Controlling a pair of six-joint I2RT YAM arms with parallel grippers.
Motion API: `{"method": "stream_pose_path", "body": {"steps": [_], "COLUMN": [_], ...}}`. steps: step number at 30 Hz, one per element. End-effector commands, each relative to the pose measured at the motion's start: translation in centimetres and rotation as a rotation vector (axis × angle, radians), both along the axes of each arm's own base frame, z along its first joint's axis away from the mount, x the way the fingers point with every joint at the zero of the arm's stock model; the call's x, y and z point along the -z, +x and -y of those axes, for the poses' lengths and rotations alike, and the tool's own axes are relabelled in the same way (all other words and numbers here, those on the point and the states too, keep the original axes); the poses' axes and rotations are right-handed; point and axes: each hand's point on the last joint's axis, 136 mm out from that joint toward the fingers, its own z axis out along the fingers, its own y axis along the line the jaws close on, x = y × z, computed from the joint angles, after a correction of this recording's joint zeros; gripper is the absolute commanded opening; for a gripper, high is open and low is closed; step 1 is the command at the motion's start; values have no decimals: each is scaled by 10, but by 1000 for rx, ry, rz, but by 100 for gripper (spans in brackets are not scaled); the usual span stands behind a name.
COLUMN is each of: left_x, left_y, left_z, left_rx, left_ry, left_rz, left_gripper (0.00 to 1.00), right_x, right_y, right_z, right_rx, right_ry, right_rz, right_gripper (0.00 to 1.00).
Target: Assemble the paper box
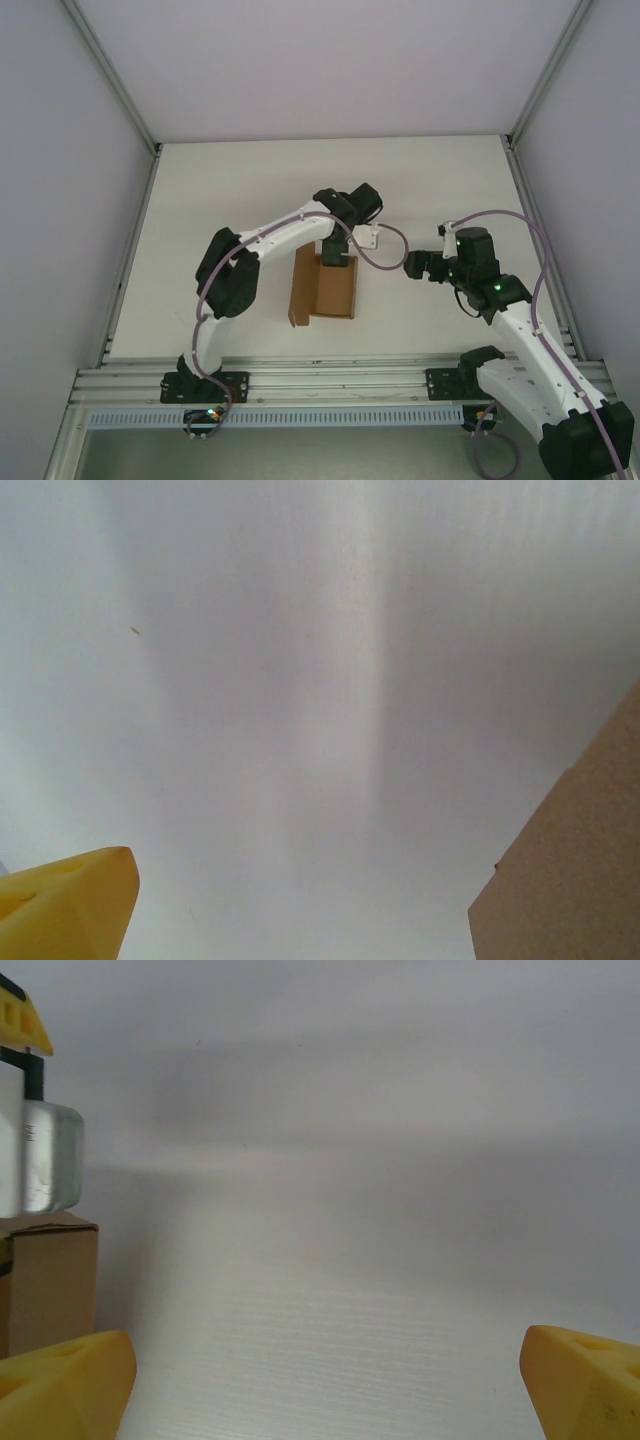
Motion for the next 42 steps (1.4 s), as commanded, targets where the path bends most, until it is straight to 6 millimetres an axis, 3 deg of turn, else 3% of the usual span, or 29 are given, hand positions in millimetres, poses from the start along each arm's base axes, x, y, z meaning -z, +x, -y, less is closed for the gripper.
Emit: {"method": "stream_pose_path", "body": {"steps": [1, 3, 8, 11, 13, 16, 20, 24, 27, 30, 35, 38, 42], "left_x": [-2, 0, 15, 19, 12, -22, -89, -150, -188, -196, -154, -122, -94], "left_y": [-21, -31, -30, -21, -14, -4, 4, 20, 47, 57, 52, 34, 10], "left_z": [-1, -4, -4, -1, 1, 13, 32, 26, -10, -67, -165, -194, -212], "left_rx": [82, 116, 125, 89, 50, -7, -46, -164, -435, -712, -1115, -1244, -1301], "left_ry": [-24, -14, 10, -6, -53, -215, -496, -736, -876, -954, -1055, -1108, -1130], "left_rz": [-106, -166, -210, -207, -209, -200, -132, 4, 171, 207, 247, 178, 163], "left_gripper": [100, 100, 100, 100, 100, 100, 100, 100, 100, 100, 100, 100, 100], "right_x": [-16, -15, -14, -15, -16, -18, -25, -22, -9, 13, 60, 75, 84], "right_y": [7, 7, 6, 5, 6, 10, 20, 33, 42, 48, 56, 62, 69], "right_z": [-10, -11, -9, -8, -10, -19, -44, -75, -107, -138, -172, -180, -193], "right_rx": [-55, -59, -50, -48, -61, -115, -258, -416, -569, -702, -816, -817, -807], "right_ry": [29, 30, 22, 20, 20, 39, 77, 25, -39, -103, -178, -186, -178], "right_rz": [43, 36, 25, 33, 43, 64, 98, 102, 75, 5, -123, -185, -210], "right_gripper": [100, 100, 100, 100, 100, 100, 100, 100, 100, 99, 88, 77, 64]}}
